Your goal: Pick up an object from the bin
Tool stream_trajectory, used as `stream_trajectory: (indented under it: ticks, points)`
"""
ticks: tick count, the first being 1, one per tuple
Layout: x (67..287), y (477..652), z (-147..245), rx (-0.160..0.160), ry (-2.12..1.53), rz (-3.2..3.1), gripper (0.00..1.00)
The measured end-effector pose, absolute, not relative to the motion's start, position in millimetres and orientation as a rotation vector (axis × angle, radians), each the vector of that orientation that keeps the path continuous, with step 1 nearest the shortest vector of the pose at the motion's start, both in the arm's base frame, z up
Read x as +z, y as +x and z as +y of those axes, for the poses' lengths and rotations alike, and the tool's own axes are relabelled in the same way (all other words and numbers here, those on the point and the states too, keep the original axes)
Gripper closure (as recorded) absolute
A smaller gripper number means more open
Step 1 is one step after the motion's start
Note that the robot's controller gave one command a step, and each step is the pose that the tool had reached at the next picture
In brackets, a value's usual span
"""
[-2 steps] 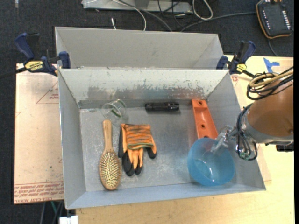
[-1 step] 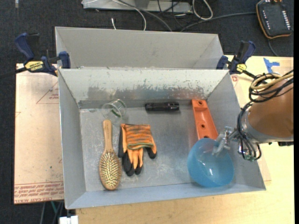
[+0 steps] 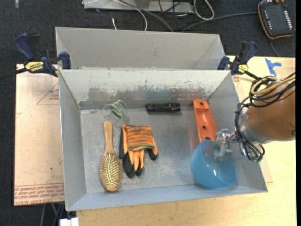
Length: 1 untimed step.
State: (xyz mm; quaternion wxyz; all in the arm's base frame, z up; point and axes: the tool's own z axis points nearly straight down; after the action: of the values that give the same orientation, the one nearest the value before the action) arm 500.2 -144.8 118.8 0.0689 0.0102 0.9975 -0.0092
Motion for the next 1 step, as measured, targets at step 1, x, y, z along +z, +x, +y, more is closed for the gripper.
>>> stream_trajectory:
  ticks: [1]
  points:
    - [115.5,509.7,-136.5,0.029,0.834,2.890,1.00]
